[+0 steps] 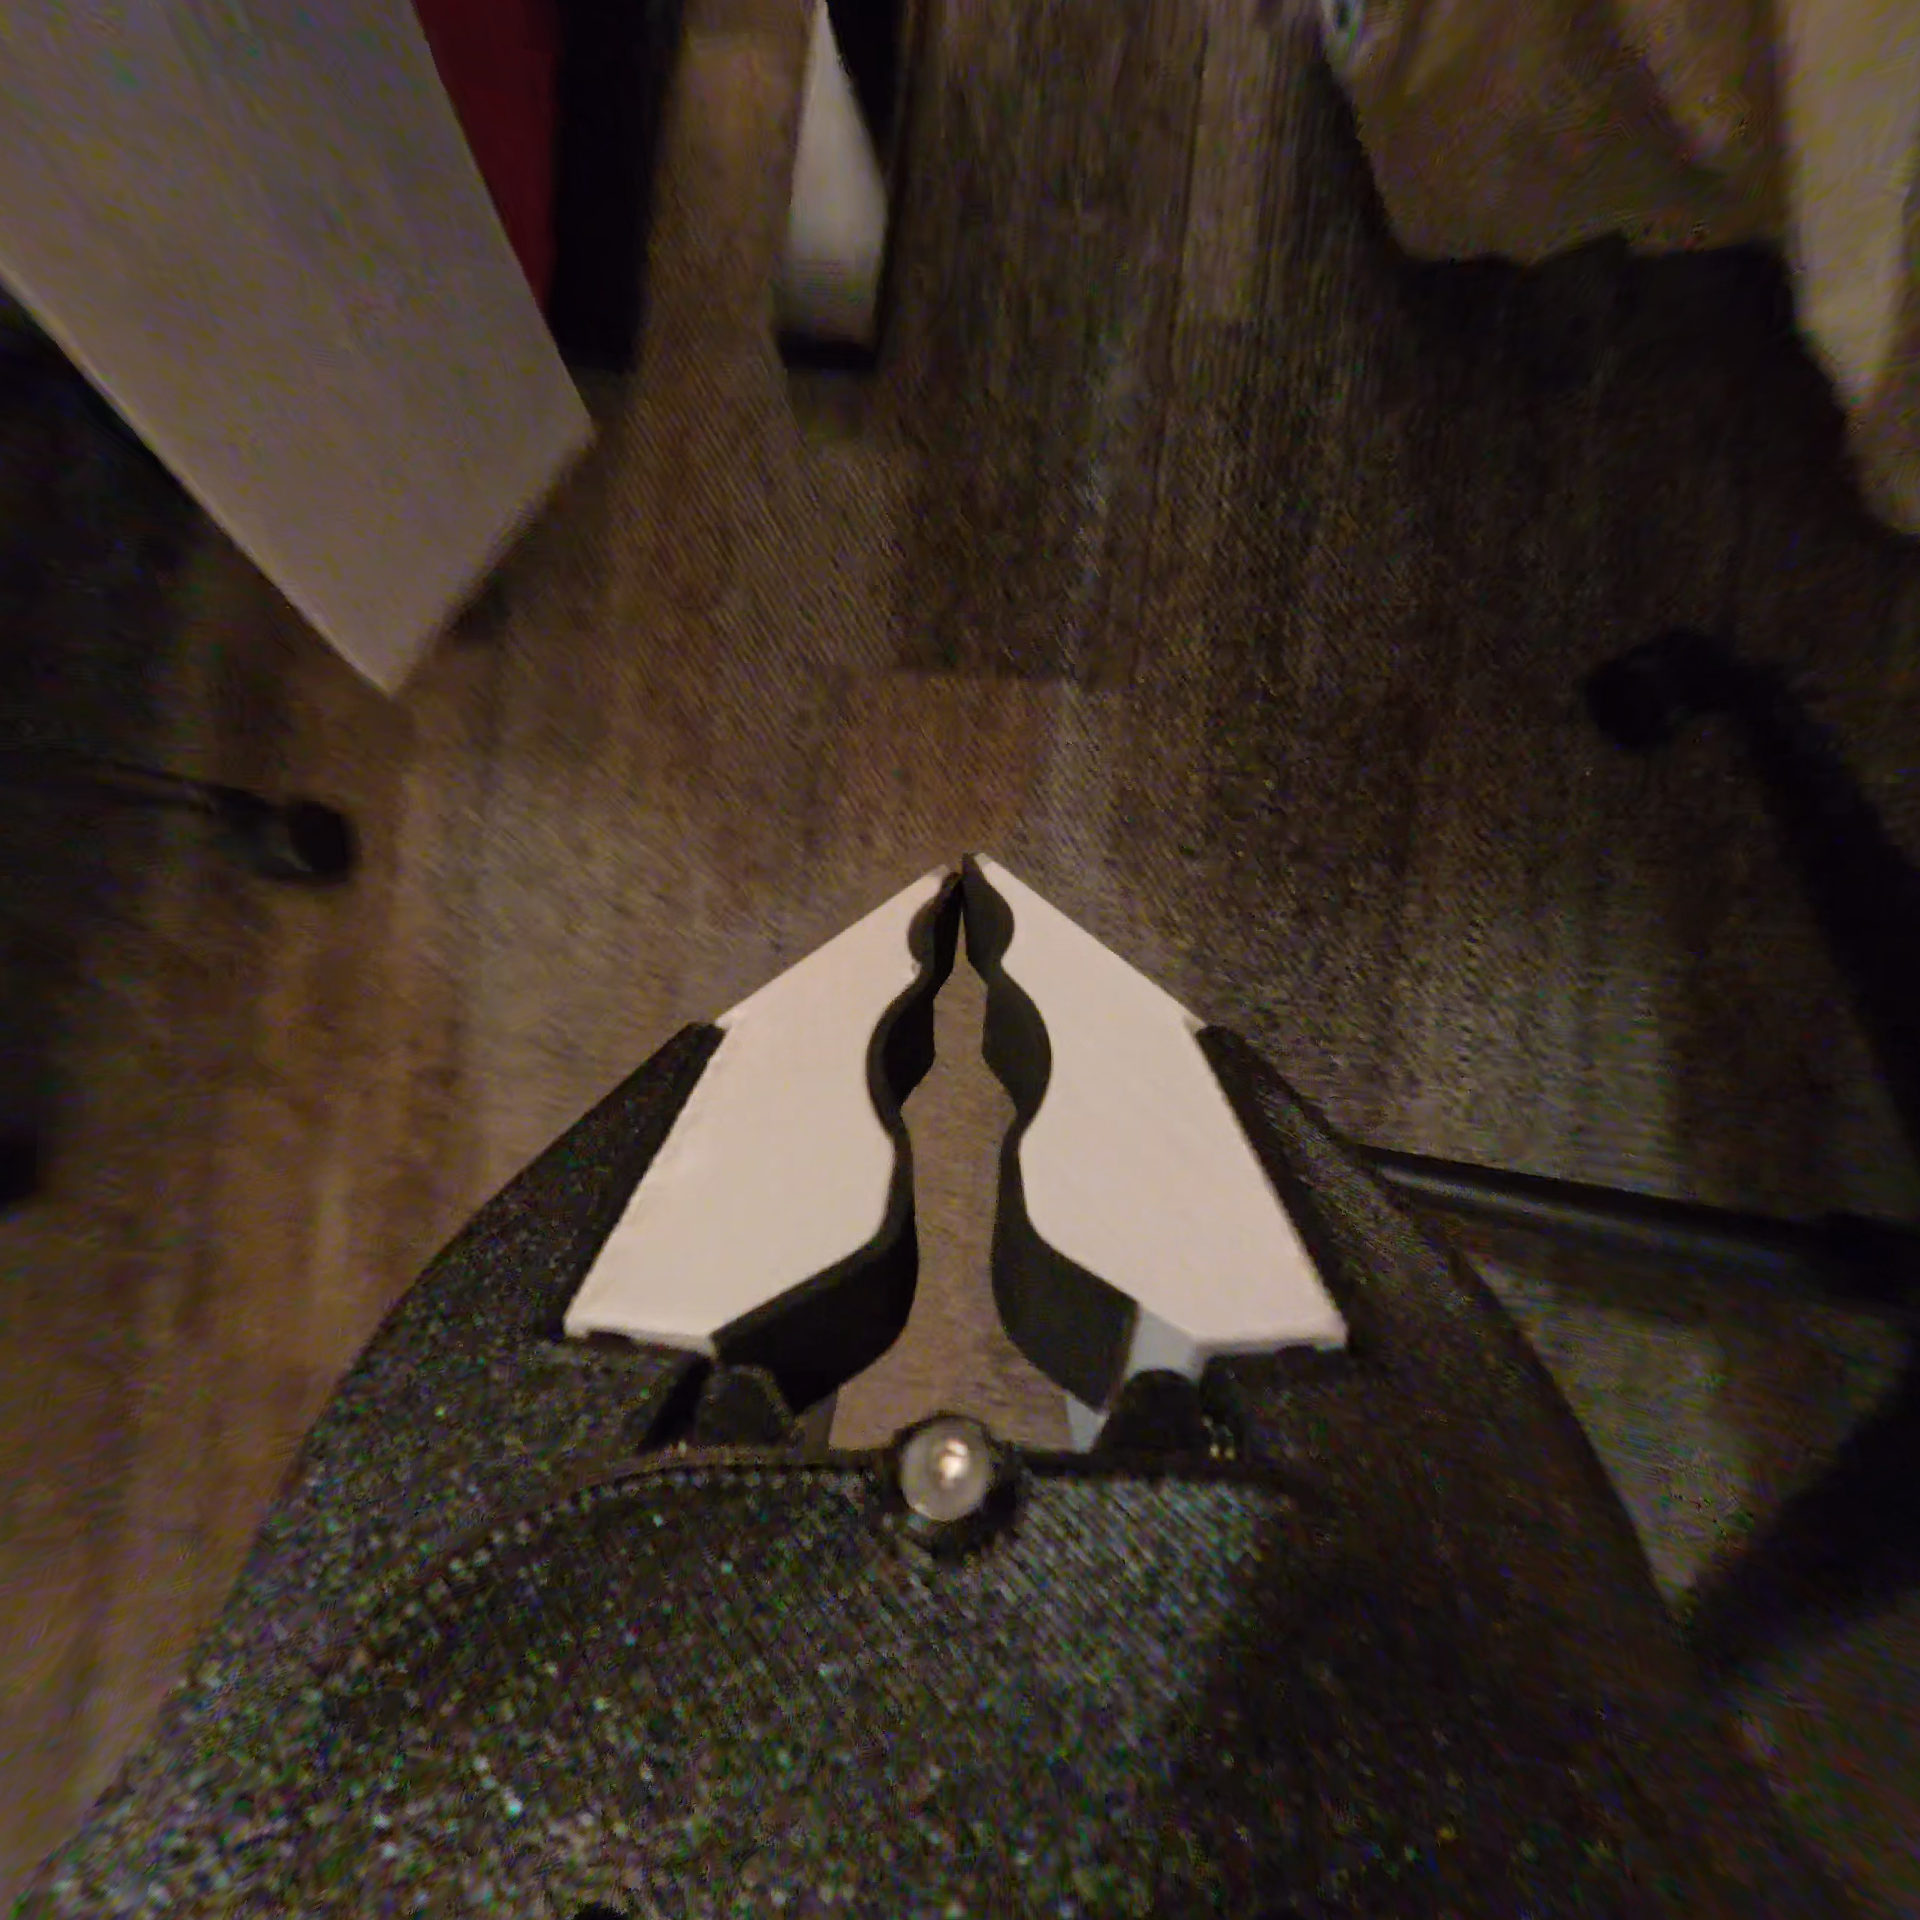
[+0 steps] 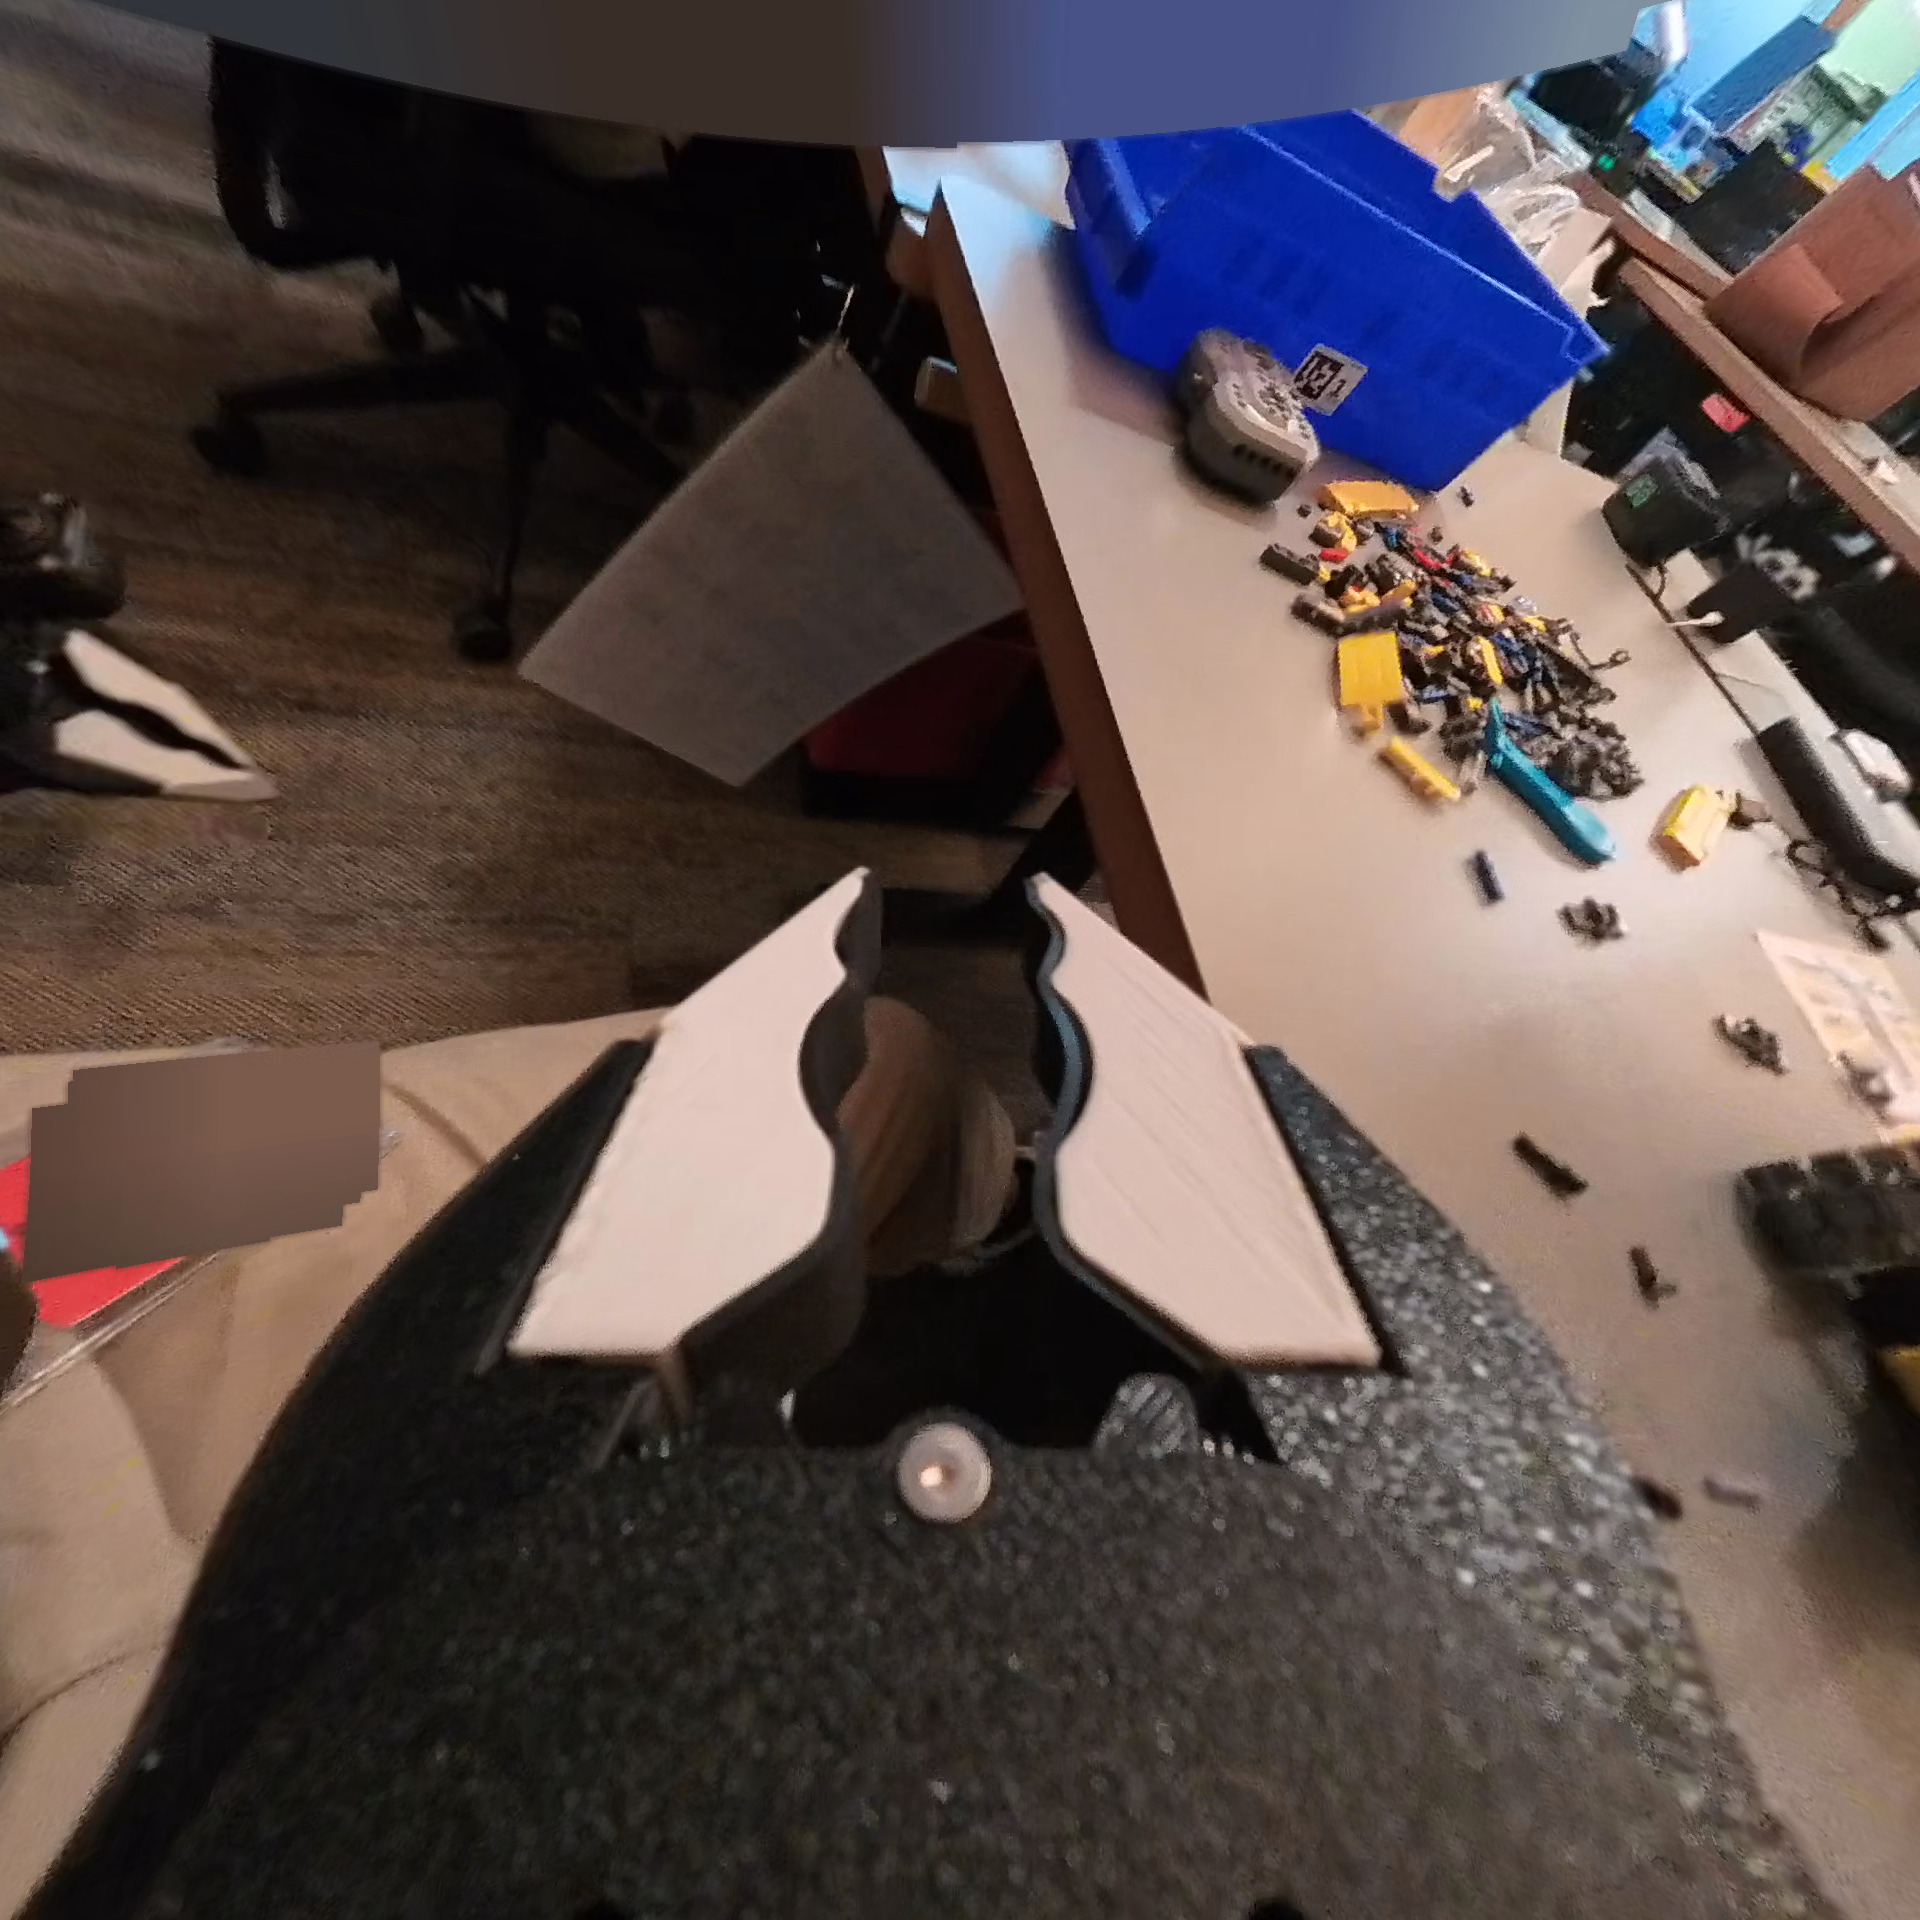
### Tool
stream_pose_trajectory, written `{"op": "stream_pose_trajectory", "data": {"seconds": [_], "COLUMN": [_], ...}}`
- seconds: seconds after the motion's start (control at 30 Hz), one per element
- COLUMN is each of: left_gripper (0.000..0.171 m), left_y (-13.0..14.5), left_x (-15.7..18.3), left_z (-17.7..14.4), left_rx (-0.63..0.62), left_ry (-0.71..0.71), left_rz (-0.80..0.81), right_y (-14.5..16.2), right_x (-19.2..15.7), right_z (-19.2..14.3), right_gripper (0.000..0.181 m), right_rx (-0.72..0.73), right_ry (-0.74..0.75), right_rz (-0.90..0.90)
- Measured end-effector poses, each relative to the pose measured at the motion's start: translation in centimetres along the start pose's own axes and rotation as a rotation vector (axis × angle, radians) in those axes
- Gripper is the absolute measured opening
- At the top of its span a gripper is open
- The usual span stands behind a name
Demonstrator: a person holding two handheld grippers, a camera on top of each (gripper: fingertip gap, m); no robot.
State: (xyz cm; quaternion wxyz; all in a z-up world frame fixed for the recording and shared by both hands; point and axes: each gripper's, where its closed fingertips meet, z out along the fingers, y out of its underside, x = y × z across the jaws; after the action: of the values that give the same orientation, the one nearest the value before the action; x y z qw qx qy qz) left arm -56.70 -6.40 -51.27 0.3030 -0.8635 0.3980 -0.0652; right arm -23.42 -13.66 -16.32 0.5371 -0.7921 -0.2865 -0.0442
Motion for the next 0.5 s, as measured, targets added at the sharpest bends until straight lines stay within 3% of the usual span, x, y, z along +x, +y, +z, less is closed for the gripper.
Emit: {"op": "stream_pose_trajectory", "data": {"seconds": [0.1,0.2,0.37,0.5], "left_gripper": [0.0,0.002,0.018,0.038], "left_y": [-5.1,-11.0,-20.7,-23.1], "left_x": [-2.3,-2.9,3.3,7.4], "left_z": [-4.9,-11.2,-19.6,-19.9], "left_rx": [0.048,0.117,0.386,0.462], "left_ry": [-0.094,-0.157,-0.009,0.119], "left_rz": [0.158,0.183,-0.021,-0.171], "right_y": [1.4,3.6,7.1,8.7], "right_x": [0.2,0.5,0.8,-0.3], "right_z": [-3.2,-5.7,-6.7,-3.6], "right_gripper": [0.028,0.032,0.033,0.035], "right_rx": [0.055,0.057,0.094,0.101], "right_ry": [-0.005,0.0,-0.033,-0.154], "right_rz": [0.053,0.027,0.033,0.13]}}
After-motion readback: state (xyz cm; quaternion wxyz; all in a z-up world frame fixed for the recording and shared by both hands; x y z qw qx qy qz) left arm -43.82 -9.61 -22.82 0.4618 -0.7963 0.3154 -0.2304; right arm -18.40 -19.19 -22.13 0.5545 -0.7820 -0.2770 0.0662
